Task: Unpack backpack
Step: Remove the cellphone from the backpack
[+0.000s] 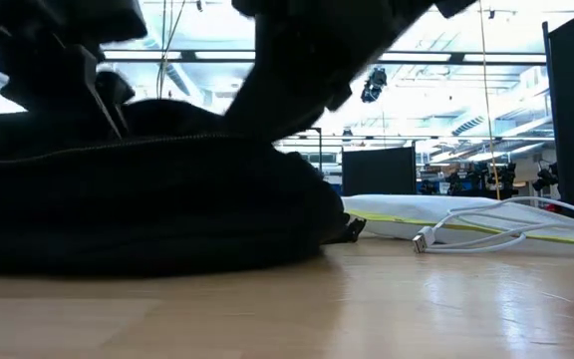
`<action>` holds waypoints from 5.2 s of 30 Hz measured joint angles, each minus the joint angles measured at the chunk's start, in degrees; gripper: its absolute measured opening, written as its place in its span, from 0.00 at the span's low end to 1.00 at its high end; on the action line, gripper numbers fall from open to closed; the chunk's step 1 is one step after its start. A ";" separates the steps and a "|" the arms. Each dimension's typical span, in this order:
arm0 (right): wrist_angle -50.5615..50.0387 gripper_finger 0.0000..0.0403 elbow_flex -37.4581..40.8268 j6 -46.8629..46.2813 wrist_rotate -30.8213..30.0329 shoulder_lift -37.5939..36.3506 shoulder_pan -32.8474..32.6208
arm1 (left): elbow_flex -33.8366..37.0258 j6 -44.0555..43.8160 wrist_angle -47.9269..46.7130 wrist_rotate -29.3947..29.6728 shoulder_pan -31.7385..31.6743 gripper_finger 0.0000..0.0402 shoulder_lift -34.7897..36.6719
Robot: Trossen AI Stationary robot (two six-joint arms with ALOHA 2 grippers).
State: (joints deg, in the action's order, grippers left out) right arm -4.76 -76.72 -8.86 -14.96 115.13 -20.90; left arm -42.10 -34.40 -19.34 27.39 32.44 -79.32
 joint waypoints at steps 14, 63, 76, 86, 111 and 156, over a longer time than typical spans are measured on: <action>5.80 0.48 8.21 -5.31 -0.20 0.02 2.23 | 5.76 -1.96 7.50 -10.62 -8.08 0.29 -1.46; 14.52 0.43 12.65 -7.32 -3.91 0.15 4.04 | -12.04 12.00 -9.15 -10.97 -13.62 0.29 10.76; 14.38 0.48 12.65 -7.80 -3.69 0.11 3.95 | -21.46 17.71 -7.69 -2.49 -5.44 0.29 11.41; 14.85 0.45 12.65 -7.54 -3.34 0.11 4.21 | -20.86 8.62 -1.39 -5.81 2.23 0.29 -9.21; 13.95 0.47 12.60 -6.68 -3.29 0.02 4.06 | -20.89 -2.77 -24.00 -3.86 -8.85 0.29 -20.47; 9.37 0.10 11.58 -0.34 3.04 3.15 -2.22 | -7.12 11.98 8.18 -43.23 -25.15 0.29 -20.10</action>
State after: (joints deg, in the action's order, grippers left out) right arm 4.62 -65.14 -9.21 -11.92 118.29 -23.12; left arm -49.21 -22.42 -11.16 -15.85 7.29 -99.42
